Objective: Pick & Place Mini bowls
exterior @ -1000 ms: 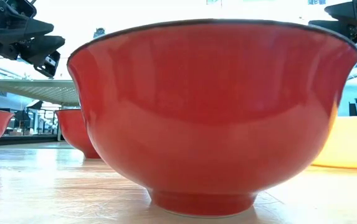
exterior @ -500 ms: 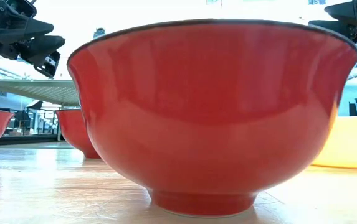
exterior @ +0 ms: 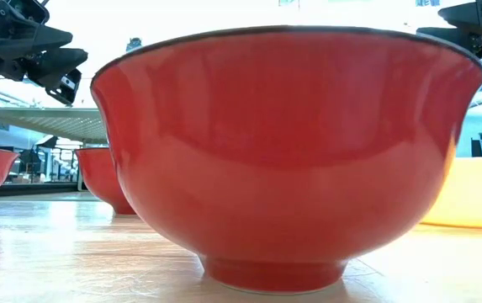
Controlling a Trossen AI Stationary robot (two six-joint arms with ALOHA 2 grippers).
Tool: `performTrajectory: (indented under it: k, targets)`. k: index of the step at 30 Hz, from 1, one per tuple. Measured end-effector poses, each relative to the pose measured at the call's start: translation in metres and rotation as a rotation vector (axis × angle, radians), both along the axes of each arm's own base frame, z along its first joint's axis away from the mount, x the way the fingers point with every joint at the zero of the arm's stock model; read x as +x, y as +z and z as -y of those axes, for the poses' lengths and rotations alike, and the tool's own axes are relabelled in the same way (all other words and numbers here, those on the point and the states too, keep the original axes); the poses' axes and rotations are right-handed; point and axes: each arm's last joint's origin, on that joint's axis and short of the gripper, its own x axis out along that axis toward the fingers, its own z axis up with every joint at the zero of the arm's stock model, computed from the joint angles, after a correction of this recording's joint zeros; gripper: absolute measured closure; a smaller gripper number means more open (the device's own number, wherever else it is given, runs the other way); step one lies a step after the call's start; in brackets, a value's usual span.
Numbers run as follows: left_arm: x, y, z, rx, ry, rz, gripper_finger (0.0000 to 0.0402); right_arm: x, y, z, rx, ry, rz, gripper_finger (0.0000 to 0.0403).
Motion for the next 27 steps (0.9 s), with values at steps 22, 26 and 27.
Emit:
performTrajectory:
  k: [22, 26, 27]
  targets:
    - [0.0, 0.001, 0.0, -0.005, 0.01, 0.014, 0.027, 0.0, 0.003, 0.0, 0.066, 0.003, 0.019, 0.0271]
    - [0.0, 0.005, -0.001, -0.02, 0.048, 0.047, 0.027, -0.001, 0.01, 0.001, 0.051, -0.006, 0.089, 0.0271]
    - [0.0, 0.006, -0.002, -0.023, 0.065, 0.058, 0.027, -0.002, 0.012, 0.002, 0.052, -0.008, 0.105, 0.0271]
